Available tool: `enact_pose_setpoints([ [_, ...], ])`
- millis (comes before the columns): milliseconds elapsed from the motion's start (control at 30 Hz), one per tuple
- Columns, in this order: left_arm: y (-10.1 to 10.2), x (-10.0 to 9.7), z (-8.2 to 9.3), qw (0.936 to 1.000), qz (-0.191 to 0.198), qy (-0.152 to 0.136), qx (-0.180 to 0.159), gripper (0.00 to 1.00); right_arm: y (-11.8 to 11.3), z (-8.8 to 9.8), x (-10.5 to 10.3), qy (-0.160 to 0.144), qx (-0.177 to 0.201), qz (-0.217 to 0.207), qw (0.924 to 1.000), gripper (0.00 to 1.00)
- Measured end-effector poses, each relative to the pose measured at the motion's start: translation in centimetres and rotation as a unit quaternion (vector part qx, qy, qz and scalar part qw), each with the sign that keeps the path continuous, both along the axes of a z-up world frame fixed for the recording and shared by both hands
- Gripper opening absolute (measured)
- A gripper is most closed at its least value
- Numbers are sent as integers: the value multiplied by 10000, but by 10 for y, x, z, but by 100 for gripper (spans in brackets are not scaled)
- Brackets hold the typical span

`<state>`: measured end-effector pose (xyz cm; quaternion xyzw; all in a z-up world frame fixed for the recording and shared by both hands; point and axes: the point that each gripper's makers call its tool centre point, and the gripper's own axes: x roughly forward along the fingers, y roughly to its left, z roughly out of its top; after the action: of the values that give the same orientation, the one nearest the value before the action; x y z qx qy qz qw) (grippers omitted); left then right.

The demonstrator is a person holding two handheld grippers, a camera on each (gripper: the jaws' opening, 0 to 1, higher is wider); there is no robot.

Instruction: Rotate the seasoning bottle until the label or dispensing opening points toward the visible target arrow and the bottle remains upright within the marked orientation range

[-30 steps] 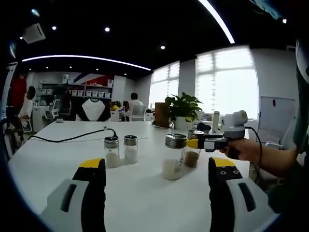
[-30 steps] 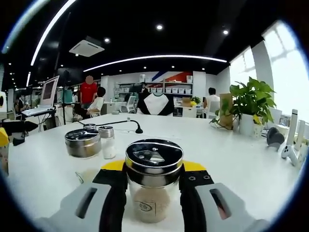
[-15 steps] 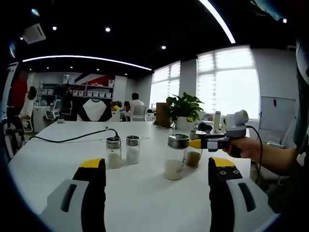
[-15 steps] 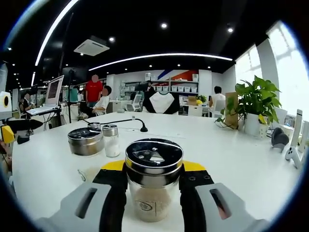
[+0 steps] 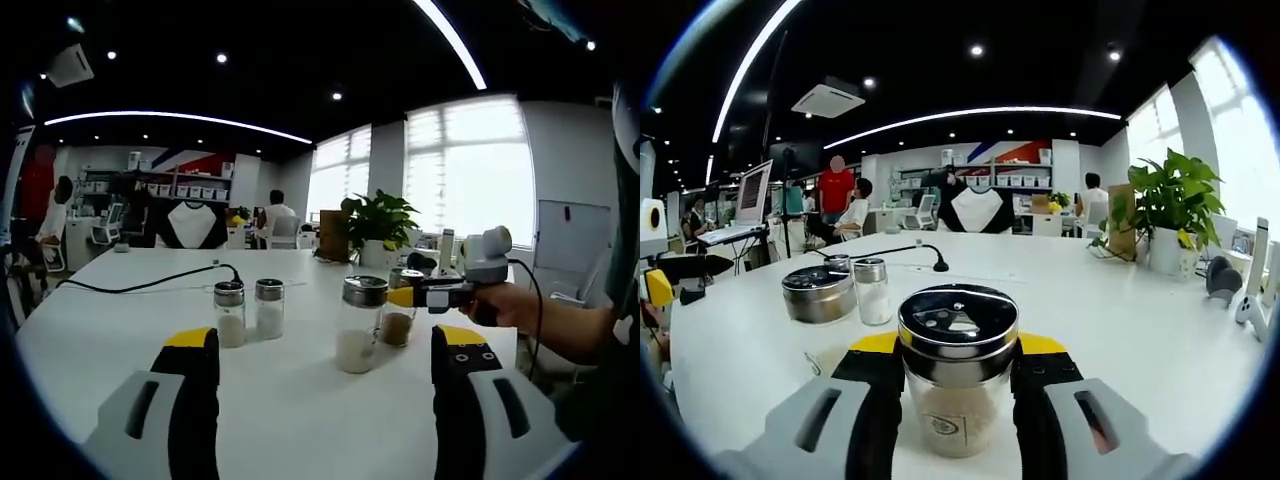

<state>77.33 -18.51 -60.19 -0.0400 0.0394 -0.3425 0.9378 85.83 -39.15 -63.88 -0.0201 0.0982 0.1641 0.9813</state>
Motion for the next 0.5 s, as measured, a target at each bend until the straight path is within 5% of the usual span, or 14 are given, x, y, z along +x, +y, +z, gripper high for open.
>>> enact_pose_setpoints([
  [267,-5,-3,5,9998,-89,-118,160,92,1,2,-2,68,199,39,9998,43],
  [500,-7,0,8,9998,-97,-124,72,91,2,10,-14,3,3,72,10000,47],
])
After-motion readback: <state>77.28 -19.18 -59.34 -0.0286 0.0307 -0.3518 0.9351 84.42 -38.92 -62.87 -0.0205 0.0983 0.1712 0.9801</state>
